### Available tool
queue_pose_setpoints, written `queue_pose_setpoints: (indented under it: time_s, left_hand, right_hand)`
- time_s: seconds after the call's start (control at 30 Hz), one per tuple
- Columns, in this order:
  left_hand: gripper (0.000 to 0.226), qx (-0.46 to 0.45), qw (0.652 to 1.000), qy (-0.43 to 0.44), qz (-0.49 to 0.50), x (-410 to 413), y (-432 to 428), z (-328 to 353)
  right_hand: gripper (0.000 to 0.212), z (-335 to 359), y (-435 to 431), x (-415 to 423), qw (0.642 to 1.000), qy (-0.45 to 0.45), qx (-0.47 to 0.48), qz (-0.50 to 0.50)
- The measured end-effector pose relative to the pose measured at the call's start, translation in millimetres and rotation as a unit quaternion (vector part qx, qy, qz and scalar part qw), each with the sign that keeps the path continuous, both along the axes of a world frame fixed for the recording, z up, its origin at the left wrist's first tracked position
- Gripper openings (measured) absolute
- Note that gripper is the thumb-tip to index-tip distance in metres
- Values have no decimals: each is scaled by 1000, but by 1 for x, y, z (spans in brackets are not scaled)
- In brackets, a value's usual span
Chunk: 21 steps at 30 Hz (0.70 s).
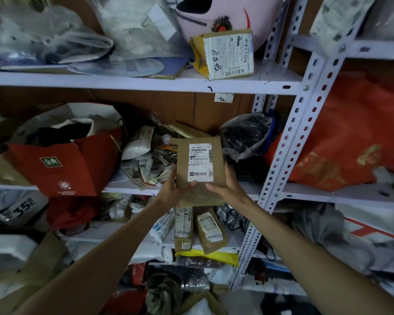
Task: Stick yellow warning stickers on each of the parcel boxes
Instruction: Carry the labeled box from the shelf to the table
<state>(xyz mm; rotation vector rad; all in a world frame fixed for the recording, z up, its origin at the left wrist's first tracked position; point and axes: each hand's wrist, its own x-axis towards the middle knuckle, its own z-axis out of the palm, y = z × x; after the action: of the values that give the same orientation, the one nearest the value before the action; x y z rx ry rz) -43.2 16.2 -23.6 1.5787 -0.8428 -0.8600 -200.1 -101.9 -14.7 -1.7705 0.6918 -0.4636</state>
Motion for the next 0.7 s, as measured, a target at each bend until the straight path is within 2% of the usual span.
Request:
queue_pose_setpoints:
  time_s: [0.1, 0.27, 0.37, 0.53, 0.7]
  left_hand:
    - [95, -25, 999, -14, -25, -1, 19, 6]
    - [94, -85, 992, -73, -59, 6, 61, 6]
    - [80, -104, 987, -84, -91, 3, 90, 4]
    - [104, -79, 981, -63, -167, -16, 125, -3]
    - [94, -75, 962, -38, -261, -85, 136, 7]
  right_hand:
    - [76, 9, 27, -5, 999, -30, -19, -11]
    - [85, 15, 89, -12, 996, -53, -30, -69]
    - [83, 14, 130, -23, 992, -66, -9, -106]
    - [80, 10, 204, -56, 982, -64, 6, -179]
    - [75, 18, 257, -123, 956, -70, -22, -283]
